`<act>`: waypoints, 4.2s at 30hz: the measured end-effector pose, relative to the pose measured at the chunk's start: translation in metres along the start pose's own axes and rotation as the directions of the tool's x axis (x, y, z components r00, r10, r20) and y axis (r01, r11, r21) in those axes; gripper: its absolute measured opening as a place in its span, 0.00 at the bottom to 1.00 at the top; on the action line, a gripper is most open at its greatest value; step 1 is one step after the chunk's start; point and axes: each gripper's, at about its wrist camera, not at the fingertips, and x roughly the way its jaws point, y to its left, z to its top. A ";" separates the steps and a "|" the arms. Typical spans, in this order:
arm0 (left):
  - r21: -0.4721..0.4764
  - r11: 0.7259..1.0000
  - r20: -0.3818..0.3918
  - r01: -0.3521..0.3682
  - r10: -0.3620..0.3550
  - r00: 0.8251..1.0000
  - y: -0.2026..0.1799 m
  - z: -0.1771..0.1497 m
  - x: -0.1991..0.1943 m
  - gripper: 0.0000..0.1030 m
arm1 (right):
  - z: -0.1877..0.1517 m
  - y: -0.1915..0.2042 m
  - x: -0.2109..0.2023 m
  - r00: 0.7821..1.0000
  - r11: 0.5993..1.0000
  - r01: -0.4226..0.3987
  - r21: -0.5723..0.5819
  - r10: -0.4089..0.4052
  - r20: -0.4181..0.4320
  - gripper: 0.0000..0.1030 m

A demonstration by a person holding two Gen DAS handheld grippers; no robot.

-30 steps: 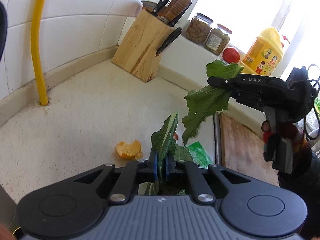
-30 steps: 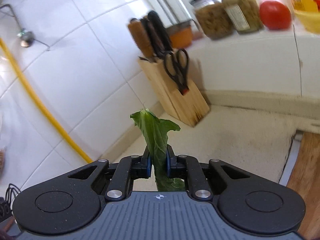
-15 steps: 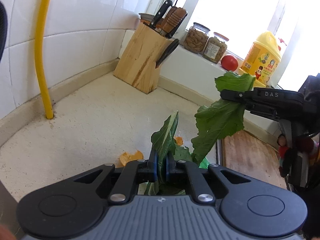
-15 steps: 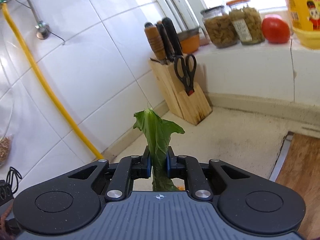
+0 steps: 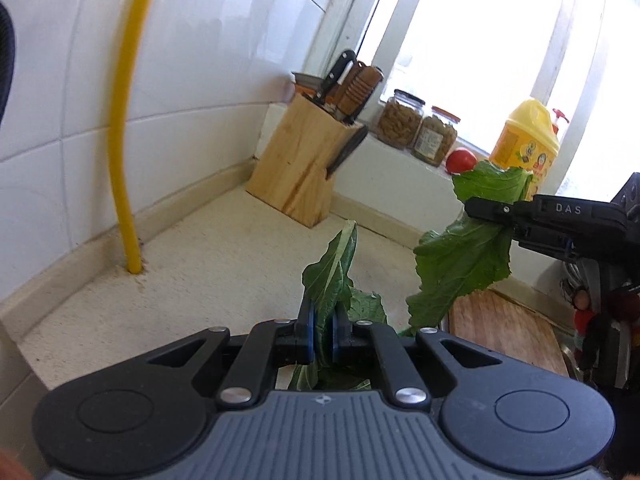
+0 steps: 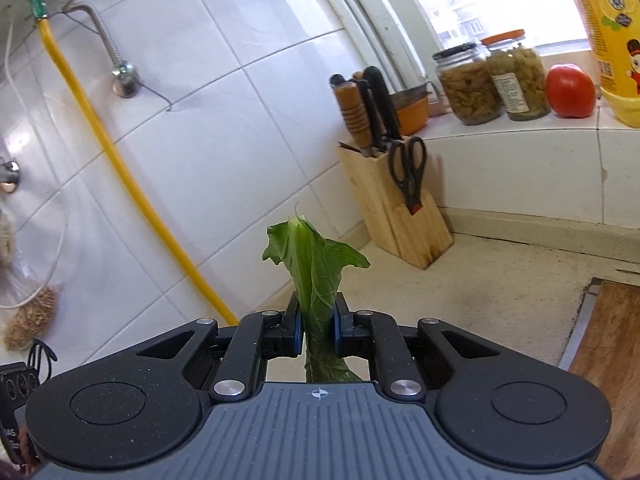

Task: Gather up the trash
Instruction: 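Lift both held green leaves up off the counter, then carry both held green leaves past the counter edge toward the trash bin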

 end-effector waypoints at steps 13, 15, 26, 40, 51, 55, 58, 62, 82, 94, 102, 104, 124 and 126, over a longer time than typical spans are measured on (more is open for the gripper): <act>-0.025 0.998 0.079 -0.065 0.066 0.995 0.025 -0.003 -0.054 0.07 | -0.007 0.062 0.011 0.991 0.989 -0.132 -0.063 0.130 -0.038 0.18; -0.032 0.996 0.090 -0.081 0.083 0.992 0.030 -0.005 -0.064 0.07 | -0.009 0.073 0.014 0.987 0.985 -0.157 -0.073 0.153 -0.051 0.18; -0.085 0.981 0.152 -0.177 0.188 0.970 0.057 -0.020 -0.122 0.07 | -0.032 0.140 0.034 0.947 0.945 -0.302 -0.126 0.282 -0.154 0.18; -0.156 0.951 0.177 -0.269 0.294 0.939 0.084 -0.047 -0.180 0.07 | -0.066 0.207 0.062 0.879 0.885 -0.441 -0.149 0.392 -0.273 0.18; -0.172 0.936 0.190 -0.306 0.336 0.922 0.097 -0.063 -0.204 0.07 | -0.087 0.242 0.075 0.847 0.860 -0.483 -0.163 0.412 -0.337 0.18; -0.174 0.936 0.193 -0.306 0.337 0.921 0.102 -0.069 -0.212 0.07 | -0.092 0.250 0.075 0.837 0.855 -0.493 -0.161 0.416 -0.357 0.18; -0.171 0.933 0.197 -0.317 0.348 0.917 0.104 -0.074 -0.220 0.07 | -0.095 0.256 0.075 0.830 0.850 -0.500 -0.163 0.417 -0.371 0.18; -0.175 0.932 0.203 -0.319 0.351 0.914 0.106 -0.078 -0.228 0.07 | -0.101 0.264 0.073 0.824 0.846 -0.507 -0.165 0.418 -0.383 0.18; -0.116 0.934 0.180 -0.337 0.354 0.918 0.114 -0.099 -0.231 0.07 | -0.135 0.288 0.067 0.815 0.847 -0.501 -0.177 0.394 -0.425 0.18; -0.118 0.939 0.104 -0.323 0.335 0.936 0.124 -0.110 -0.206 0.07 | -0.160 0.279 0.079 0.801 0.877 -0.462 -0.130 0.350 -0.485 0.18; -0.120 0.943 0.056 -0.310 0.319 0.946 0.126 -0.117 -0.193 0.07 | -0.173 0.275 0.084 0.795 0.895 -0.436 -0.095 0.334 -0.507 0.18; -0.116 0.943 0.048 -0.312 0.319 0.946 0.127 -0.119 -0.191 0.07 | -0.176 0.274 0.086 0.792 0.898 -0.431 -0.088 0.330 -0.514 0.18; -0.124 0.934 -0.085 -0.335 0.326 0.942 0.138 -0.136 -0.163 0.07 | -0.207 0.243 0.115 0.770 0.944 -0.329 -0.035 0.246 -0.589 0.18; -0.123 0.932 -0.096 -0.341 0.331 0.939 0.139 -0.138 -0.161 0.07 | -0.210 0.240 0.119 0.767 0.948 -0.318 -0.032 0.237 -0.596 0.18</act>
